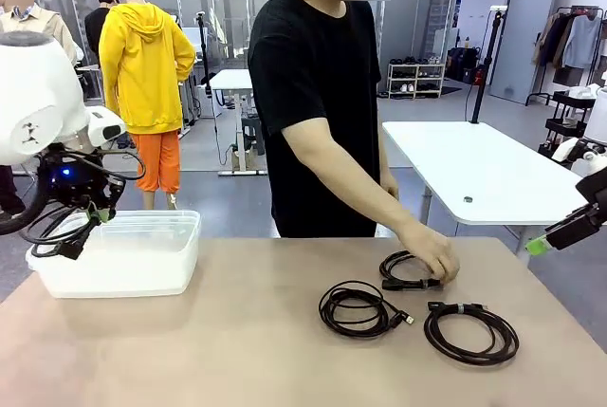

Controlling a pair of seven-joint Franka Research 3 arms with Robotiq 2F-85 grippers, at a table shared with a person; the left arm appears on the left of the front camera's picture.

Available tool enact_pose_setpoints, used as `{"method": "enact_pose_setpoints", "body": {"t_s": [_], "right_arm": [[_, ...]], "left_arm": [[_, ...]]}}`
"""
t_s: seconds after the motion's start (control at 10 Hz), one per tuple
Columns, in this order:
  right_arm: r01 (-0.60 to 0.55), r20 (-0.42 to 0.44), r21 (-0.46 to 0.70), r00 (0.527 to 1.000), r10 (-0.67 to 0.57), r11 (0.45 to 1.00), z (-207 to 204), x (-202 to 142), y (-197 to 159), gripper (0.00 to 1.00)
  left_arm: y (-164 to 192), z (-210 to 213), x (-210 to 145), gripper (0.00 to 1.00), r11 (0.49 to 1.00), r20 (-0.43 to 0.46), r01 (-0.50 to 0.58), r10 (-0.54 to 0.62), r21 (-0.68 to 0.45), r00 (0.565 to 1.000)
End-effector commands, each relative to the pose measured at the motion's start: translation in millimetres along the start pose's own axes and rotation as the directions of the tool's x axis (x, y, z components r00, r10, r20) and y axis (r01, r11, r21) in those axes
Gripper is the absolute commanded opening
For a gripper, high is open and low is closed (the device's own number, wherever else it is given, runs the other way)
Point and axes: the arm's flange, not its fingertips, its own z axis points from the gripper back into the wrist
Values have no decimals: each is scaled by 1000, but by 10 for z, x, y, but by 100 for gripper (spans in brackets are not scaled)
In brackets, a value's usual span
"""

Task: Organize and store the cables.
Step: Place the Power Cable into the Organizing box.

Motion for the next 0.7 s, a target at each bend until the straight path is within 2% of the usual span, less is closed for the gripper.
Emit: {"method": "enact_pose_setpoints", "body": {"t_s": [0.0, 0.3, 0.6], "right_arm": [[-2, -9, -5, 1000, 2, 1000, 13, 23, -13, 100], [-2, -9, -5, 1000, 2, 1000, 13, 23, -13, 100], [-2, -9, -5, 1000, 2, 1000, 13, 23, -13, 100]], "left_arm": [[-116, -221, 271, 0, 999, 15, 38, -38, -37, 999], [-236, -454, 440, 0, 998, 34, 57, -57, -8, 998], [-333, -793, 477, 0, 999, -37, 53, -53, -10, 998]]}}
